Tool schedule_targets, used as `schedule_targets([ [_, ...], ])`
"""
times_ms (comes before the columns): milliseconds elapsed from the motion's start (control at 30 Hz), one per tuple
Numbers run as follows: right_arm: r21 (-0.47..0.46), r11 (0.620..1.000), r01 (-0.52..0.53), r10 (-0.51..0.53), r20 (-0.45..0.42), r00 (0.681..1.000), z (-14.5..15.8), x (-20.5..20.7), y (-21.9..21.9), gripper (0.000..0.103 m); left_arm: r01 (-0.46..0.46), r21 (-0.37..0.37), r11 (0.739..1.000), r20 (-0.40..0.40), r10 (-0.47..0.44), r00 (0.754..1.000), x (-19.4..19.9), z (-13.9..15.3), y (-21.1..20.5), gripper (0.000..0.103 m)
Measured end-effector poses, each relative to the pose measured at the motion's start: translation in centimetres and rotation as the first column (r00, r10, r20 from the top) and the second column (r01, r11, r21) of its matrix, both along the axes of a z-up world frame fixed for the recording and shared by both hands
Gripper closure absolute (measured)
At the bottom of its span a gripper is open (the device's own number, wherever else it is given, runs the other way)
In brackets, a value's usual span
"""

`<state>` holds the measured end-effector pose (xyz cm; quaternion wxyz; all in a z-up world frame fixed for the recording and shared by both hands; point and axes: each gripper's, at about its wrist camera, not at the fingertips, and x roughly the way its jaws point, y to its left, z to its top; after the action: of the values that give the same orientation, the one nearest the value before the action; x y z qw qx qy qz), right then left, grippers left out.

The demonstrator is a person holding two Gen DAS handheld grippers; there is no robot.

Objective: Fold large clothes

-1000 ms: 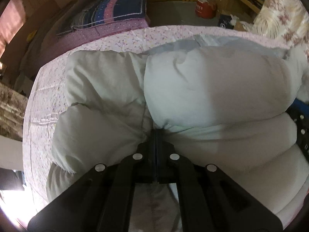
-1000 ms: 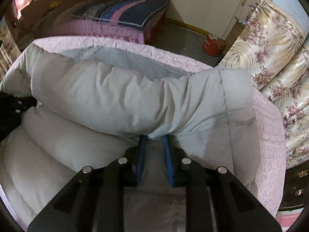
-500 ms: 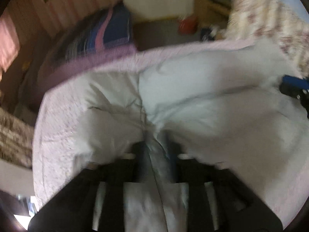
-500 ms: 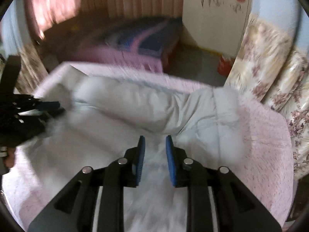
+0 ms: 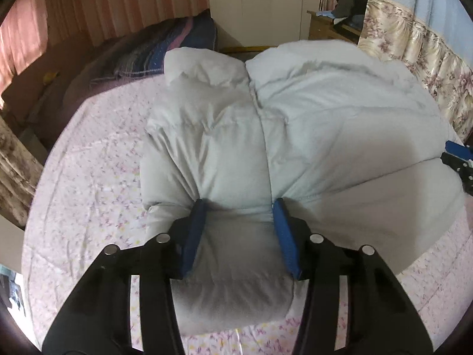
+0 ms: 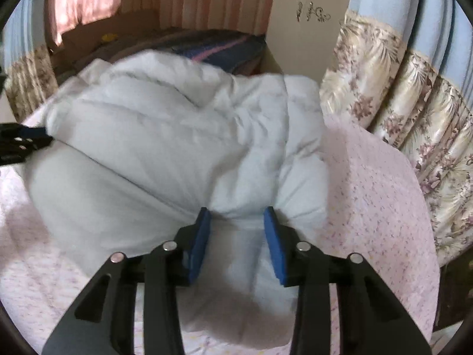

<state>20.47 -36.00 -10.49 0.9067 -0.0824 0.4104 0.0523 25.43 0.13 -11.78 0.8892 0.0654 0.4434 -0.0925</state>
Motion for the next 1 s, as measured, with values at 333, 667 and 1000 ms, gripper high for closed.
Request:
schedule_targets([
  [333,0.137,0.990,0.034,-0.027,-0.056,0.998,-1.5,1.3,-1.9,0.064,-0.034,0.032,0.999,-0.022,0.034,0.999,0.8,-0.4,-0.9,0.054],
  [667,0.391,0.907,0.157,-0.228,0.142,0.963,3.6,-3.6,-6.4,0.019,-0.028,-0.087,0.996,0.140,0.040,0.989,-4.3,7.5,-7.1,0.003],
  [1000,0.470,0.845,0.255,-0.310,0.042,0.950,0.3,-5.0,-9.5,0.010,0.076,-0.162,0.984,0.037,-0.071,0.997,-4.4,3.8,-14.2,0.098],
])
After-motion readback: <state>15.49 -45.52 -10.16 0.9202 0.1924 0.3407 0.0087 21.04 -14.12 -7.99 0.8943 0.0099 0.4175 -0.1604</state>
